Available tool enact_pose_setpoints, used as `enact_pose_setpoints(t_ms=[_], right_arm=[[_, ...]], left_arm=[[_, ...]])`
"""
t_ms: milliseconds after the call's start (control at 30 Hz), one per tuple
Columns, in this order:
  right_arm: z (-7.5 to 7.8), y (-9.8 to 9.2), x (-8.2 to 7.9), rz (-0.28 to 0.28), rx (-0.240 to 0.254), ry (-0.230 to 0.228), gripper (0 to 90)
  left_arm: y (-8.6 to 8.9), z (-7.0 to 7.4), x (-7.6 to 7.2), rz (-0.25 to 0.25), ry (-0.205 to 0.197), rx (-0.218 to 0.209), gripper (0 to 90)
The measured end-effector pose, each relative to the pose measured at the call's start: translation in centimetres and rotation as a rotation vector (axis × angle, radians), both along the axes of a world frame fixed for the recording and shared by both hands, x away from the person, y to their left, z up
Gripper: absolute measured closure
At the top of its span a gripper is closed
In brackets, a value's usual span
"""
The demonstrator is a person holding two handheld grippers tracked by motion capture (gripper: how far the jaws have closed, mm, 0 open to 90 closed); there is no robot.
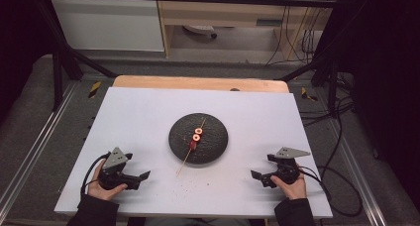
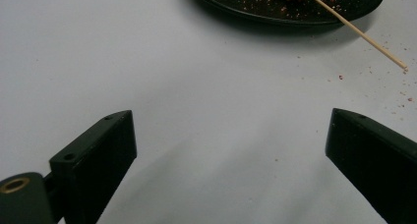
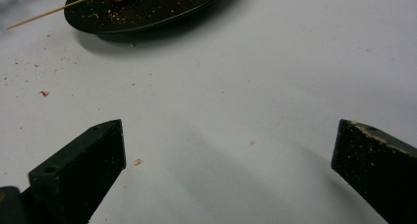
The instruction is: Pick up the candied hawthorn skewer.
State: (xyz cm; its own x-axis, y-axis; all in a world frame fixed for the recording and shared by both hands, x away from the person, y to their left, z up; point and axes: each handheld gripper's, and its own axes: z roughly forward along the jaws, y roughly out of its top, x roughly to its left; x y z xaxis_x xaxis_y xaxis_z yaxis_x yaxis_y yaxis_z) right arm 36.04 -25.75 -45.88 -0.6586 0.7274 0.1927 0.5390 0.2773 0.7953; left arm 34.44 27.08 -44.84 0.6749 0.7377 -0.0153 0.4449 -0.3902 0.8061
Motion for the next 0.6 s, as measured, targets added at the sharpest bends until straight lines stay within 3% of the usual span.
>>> enact_pose_setpoints(t_ms=[600], right_arm=[[-0.03,0.07,-0.06,0.005,-0.002,-0.001,0.7]], left_arm=[[-1.03,0.29,-0.04,-0.006,0.002,-0.012,4.9]])
